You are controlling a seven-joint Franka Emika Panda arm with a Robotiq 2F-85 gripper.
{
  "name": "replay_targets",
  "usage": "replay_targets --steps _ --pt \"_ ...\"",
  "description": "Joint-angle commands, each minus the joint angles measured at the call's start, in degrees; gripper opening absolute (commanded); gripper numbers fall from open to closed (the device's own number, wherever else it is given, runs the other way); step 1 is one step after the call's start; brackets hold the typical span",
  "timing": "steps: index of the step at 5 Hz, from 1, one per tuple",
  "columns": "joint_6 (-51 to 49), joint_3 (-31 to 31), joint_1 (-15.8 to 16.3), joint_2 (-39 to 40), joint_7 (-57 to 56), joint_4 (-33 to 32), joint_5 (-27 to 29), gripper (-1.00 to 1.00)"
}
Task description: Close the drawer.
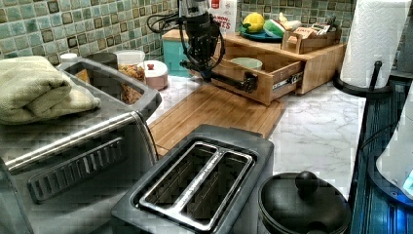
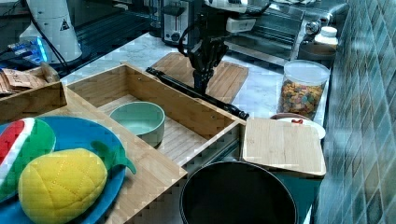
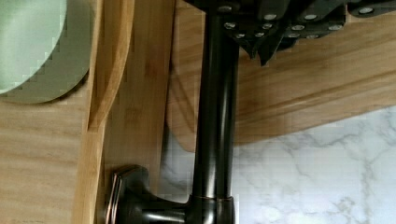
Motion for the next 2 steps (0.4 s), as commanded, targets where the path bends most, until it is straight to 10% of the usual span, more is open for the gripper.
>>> replay_targets --steps 1,2 --pt "3.2 -8.4 -11.1 -2.7 -9.5 4.7 2.4 -1.0" --pt "6.7 -8.0 -13.0 -2.4 -8.6 3.4 -0.6 -1.0"
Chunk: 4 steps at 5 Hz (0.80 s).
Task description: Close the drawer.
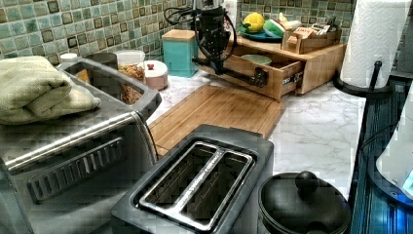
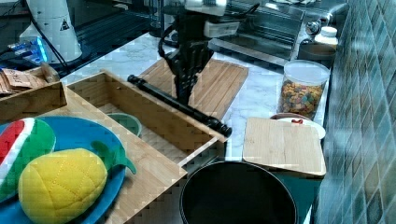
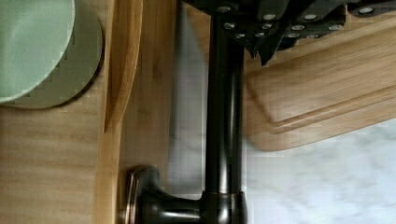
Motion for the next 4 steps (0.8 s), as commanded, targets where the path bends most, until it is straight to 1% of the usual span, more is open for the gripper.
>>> replay_targets --steps 1,3,4 --pt "3.7 -7.7 -7.7 -1.7 -1.6 5.0 -9.0 -1.0" --pt "4.9 -9.3 -8.9 0.1 -2.5 5.4 -15.6 -1.0" --pt "4.0 -9.8 -8.5 0.6 -0.5 6.0 -18.1 -1.0"
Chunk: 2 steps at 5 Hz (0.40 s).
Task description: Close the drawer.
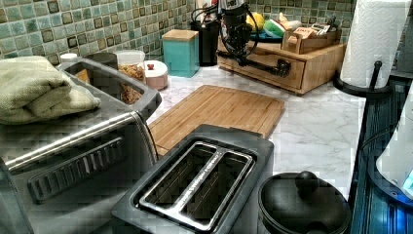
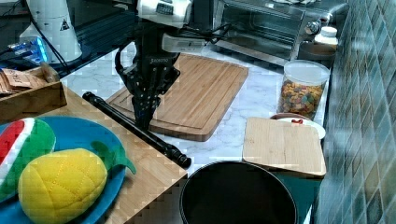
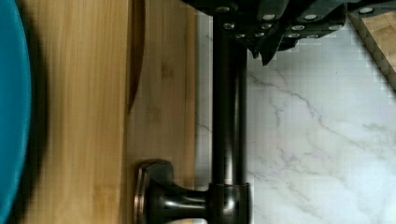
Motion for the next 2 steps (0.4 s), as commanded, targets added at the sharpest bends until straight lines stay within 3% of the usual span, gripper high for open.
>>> replay_targets --steps 1,2 --pt "0.6 -6.0 -5.1 -1.2 -3.6 6.4 -4.5 -1.0" --pt "0.5 -5.9 -5.2 -1.3 -3.6 6.4 -4.6 -1.0"
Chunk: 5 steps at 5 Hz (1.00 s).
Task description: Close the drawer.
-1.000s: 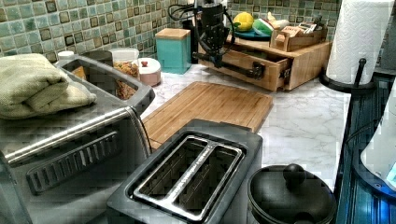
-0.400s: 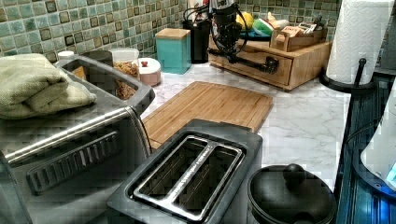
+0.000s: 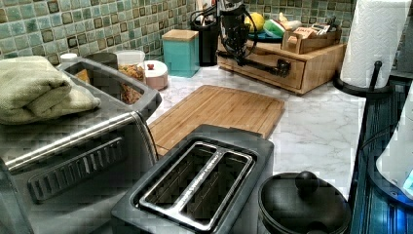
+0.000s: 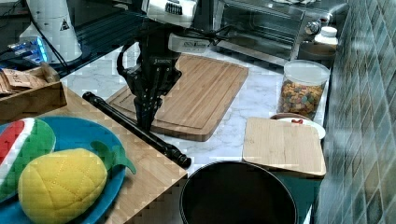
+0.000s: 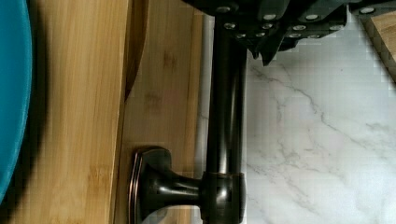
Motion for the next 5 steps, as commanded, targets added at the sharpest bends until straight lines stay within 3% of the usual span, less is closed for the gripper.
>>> replay_targets --steps 1,3,4,5 --pt "-0.1 -5.9 -5.5 -1.6 -3.7 6.2 -2.4 -1.0" --pt "-0.1 -5.9 -5.5 -1.5 -3.7 6.3 -2.5 -1.0" --pt "0.3 -9.5 -2.2 -1.3 -4.7 6.1 -0.8 -1.0" --pt "0.1 -8.0 -3.6 -1.4 -4.2 6.2 -1.5 -1.0"
